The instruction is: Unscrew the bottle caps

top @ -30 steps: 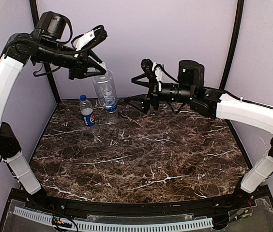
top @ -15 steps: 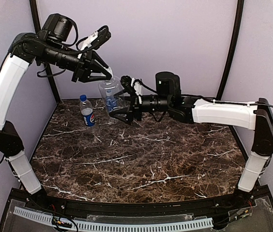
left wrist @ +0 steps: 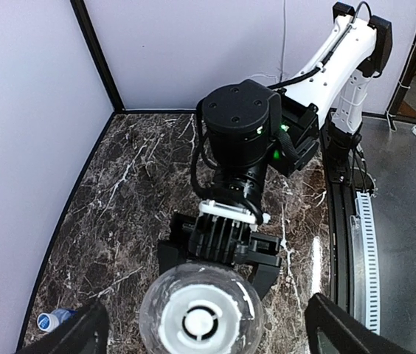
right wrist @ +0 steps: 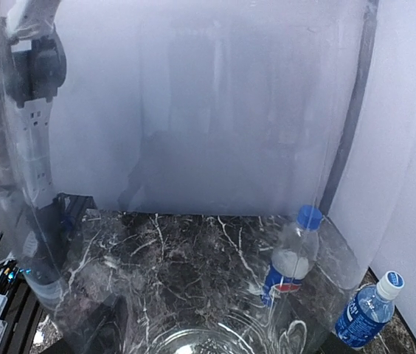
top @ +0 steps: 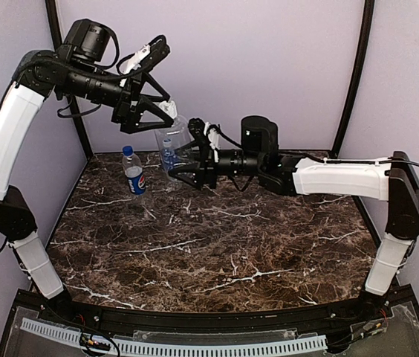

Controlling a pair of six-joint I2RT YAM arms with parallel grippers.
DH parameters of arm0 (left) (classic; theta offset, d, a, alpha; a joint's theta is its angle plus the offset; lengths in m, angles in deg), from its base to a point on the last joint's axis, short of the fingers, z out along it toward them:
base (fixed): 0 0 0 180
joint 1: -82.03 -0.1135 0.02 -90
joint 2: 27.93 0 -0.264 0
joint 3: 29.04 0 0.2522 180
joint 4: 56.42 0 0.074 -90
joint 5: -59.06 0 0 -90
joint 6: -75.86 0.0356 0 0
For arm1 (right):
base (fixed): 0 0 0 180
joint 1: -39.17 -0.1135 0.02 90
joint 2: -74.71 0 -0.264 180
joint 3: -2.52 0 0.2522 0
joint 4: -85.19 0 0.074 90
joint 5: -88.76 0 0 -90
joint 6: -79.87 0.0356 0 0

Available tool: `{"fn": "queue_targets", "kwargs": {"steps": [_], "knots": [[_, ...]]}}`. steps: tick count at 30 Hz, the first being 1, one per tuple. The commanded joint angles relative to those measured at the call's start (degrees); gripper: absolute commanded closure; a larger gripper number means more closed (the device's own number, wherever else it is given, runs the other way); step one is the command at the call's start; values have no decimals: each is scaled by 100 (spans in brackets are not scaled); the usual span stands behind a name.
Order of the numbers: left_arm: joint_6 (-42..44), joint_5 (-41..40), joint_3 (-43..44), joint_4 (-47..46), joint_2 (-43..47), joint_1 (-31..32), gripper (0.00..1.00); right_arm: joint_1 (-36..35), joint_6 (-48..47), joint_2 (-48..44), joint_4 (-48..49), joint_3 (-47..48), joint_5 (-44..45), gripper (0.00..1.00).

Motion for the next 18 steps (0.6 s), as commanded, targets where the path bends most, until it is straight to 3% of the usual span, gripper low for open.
{"fn": "queue_targets", "kwargs": {"steps": [1, 6, 8, 11, 13, 18], "knots": [[-181, -497, -218, -380, 216, 13, 2, 25, 433, -334, 742, -195, 221, 46], [-510, -833, -1502, -1230, 987, -179, 1, 24, 987, -529, 1370, -359, 352, 47], [-684, -715, -2691, -2155, 1607, -210, 1, 16, 1103, -582, 1743, -425, 216, 47], [-860, -72, -5056, -4513, 2860, -210, 2, 2, 1189, -623, 2268, -559, -325, 47], [-1016, 167, -5806, -5433, 3177, -146, 5, -2, 1163, -643, 2477, -652, -759, 46], [-1314, 1092, -6296, -6023, 3166, -84, 8, -28, 1045, -583, 2337, -609, -1368, 45]]}}
